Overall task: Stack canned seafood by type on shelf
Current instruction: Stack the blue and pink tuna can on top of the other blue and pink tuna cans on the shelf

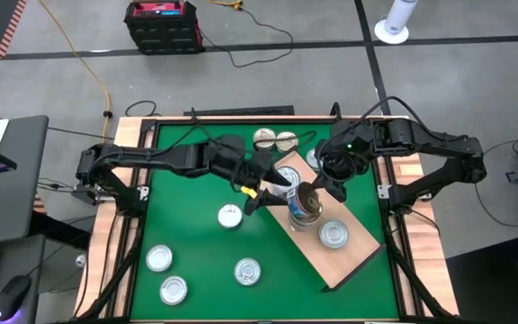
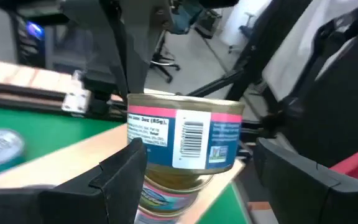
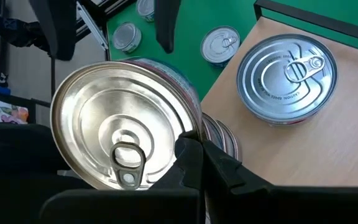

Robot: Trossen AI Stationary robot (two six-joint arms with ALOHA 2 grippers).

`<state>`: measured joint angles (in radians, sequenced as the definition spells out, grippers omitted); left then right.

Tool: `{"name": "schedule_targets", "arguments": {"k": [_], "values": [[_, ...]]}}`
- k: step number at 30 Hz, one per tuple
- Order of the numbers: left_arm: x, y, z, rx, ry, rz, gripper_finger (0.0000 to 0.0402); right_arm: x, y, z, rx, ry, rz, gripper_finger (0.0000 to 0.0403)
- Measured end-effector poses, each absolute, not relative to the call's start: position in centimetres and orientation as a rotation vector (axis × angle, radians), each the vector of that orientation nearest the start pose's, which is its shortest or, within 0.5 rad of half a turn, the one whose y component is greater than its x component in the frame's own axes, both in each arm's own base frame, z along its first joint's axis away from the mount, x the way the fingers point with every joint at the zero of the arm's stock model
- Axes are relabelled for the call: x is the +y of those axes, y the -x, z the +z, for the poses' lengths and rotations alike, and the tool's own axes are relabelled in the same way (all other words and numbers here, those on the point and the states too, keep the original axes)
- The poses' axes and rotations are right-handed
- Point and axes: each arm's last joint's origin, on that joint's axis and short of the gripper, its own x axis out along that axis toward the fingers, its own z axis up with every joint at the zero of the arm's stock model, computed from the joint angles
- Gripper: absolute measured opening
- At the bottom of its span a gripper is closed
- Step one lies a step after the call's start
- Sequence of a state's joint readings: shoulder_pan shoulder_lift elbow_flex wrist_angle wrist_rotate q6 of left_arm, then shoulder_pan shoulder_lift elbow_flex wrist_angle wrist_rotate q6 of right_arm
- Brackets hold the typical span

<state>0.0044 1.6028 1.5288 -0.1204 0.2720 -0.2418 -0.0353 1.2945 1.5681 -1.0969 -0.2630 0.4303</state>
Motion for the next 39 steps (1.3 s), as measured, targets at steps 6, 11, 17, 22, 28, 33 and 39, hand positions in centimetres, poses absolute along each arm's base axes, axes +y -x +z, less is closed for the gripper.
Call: {"name": "schedule_targets", "arguments": {"k": [6, 11, 17, 22, 28, 33, 39], "values": [[-1.3, -37.0, 39.5, 0.234, 0.198, -0.136, 0.0281, -0.1, -23.2, 41.4, 0.850, -0.534, 0.036, 0.0028], [-1.3, -37.0, 39.2, 0.262, 0.195, -0.103, 0.0281, -0.1, -22.9, 42.5, 0.814, -0.530, 0.043, 0.0028], [-1.4, -36.9, 38.8, 0.297, 0.202, -0.101, 0.0281, 0.0, -22.6, 42.8, 0.822, -0.537, 0.039, 0.0028], [-1.4, -36.9, 38.9, 0.293, 0.199, -0.101, 0.0281, 0.0, -22.5, 42.7, 0.832, -0.539, 0.036, 0.0028], [-1.6, -38.3, 37.4, 0.314, 0.201, -0.104, 0.0281, 0.0, -22.6, 42.7, 0.835, -0.539, 0.035, 0.0028], [-2.2, -40.0, 35.9, 0.299, 0.192, -0.121, 0.0281, 0.0, -22.6, 42.6, 0.838, -0.539, 0.035, 0.0028], [-1.5, -38.4, 37.4, 0.352, 0.110, -0.061, 0.0281, 0.0, -22.7, 42.7, 0.828, -0.537, 0.029, 0.0028]]}}
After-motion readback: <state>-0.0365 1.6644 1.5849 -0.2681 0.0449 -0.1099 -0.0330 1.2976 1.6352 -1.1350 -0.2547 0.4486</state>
